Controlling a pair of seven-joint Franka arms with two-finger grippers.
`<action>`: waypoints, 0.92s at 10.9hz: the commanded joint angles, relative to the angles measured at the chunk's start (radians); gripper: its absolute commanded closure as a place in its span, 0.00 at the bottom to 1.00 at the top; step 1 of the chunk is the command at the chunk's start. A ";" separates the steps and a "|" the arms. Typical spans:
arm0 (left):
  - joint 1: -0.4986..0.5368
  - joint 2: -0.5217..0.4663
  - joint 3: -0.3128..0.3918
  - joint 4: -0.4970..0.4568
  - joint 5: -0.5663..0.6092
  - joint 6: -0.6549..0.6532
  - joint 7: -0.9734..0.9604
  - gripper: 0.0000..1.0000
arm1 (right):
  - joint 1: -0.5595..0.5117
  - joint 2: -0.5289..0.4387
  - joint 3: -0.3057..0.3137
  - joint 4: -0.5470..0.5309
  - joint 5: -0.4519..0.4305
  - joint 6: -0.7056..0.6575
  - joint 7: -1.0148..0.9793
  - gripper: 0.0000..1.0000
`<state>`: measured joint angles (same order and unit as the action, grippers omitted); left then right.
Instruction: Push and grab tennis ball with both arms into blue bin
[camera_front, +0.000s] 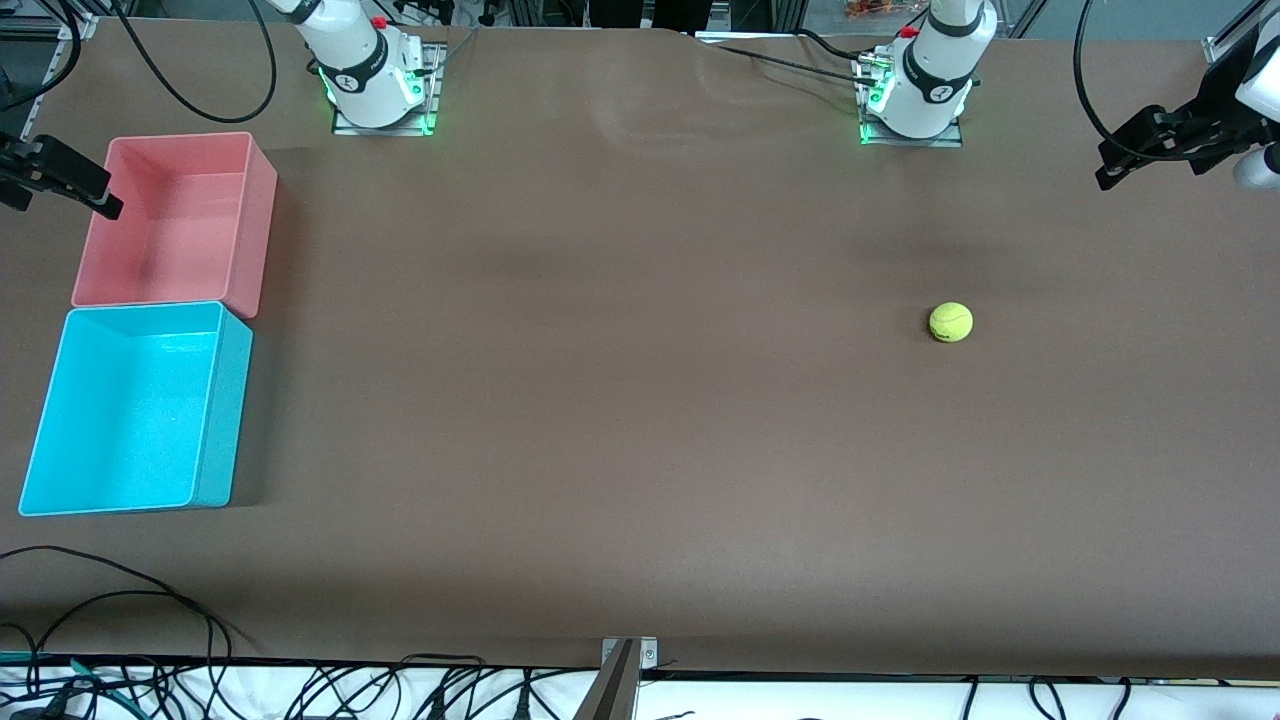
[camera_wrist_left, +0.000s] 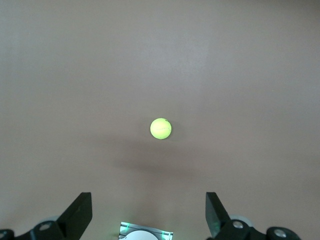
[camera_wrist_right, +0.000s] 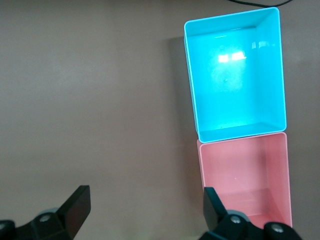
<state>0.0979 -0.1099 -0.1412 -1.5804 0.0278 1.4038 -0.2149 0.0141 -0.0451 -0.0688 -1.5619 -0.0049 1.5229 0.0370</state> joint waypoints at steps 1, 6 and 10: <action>-0.001 0.016 -0.001 0.036 -0.016 -0.028 -0.007 0.00 | -0.003 0.002 -0.006 0.013 -0.015 -0.026 -0.009 0.00; -0.001 0.016 -0.001 0.036 -0.016 -0.028 -0.007 0.00 | -0.005 0.001 -0.037 0.016 -0.010 -0.033 -0.029 0.00; -0.001 0.016 -0.001 0.037 -0.016 -0.028 -0.007 0.00 | -0.005 0.001 -0.112 0.016 -0.003 -0.087 -0.101 0.00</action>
<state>0.0980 -0.1097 -0.1431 -1.5796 0.0278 1.4007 -0.2150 0.0111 -0.0449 -0.1486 -1.5619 -0.0075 1.4773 -0.0220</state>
